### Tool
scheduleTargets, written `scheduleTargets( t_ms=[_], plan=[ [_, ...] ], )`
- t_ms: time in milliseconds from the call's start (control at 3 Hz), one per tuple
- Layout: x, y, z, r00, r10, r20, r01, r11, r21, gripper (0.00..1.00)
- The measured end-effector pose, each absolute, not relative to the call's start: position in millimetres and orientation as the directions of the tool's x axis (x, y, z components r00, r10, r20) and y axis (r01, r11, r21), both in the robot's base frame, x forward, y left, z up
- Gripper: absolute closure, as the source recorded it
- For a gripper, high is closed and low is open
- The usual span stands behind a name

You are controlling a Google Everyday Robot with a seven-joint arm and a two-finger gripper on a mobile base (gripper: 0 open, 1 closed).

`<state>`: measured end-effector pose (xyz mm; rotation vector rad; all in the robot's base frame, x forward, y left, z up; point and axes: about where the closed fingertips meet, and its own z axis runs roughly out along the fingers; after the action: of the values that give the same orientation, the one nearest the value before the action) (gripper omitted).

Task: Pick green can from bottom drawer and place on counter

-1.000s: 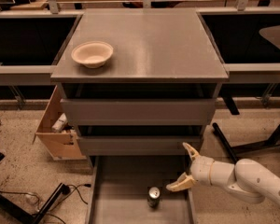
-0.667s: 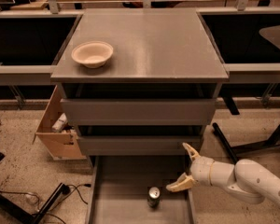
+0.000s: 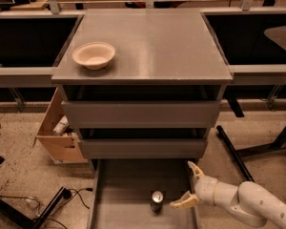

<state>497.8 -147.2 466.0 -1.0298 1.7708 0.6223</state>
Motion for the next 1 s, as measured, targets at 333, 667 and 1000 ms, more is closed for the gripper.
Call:
scheduleTargets(
  t_ms=[333, 667, 1000],
  plan=[
    [483.4, -158.0, 406.3, -0.169, -0.357, -0.919, -0.862, 0.505, -0.038, 0.0],
    [490.2, -163.2, 360.9, -0.127, -0.343, -0.931, -0.87, 0.489, -0.062, 0.0],
    [499.9, -156.8, 332.2, -0.095, -0.343, -0.935, -0.88, 0.467, -0.081, 0.0]
  ],
)
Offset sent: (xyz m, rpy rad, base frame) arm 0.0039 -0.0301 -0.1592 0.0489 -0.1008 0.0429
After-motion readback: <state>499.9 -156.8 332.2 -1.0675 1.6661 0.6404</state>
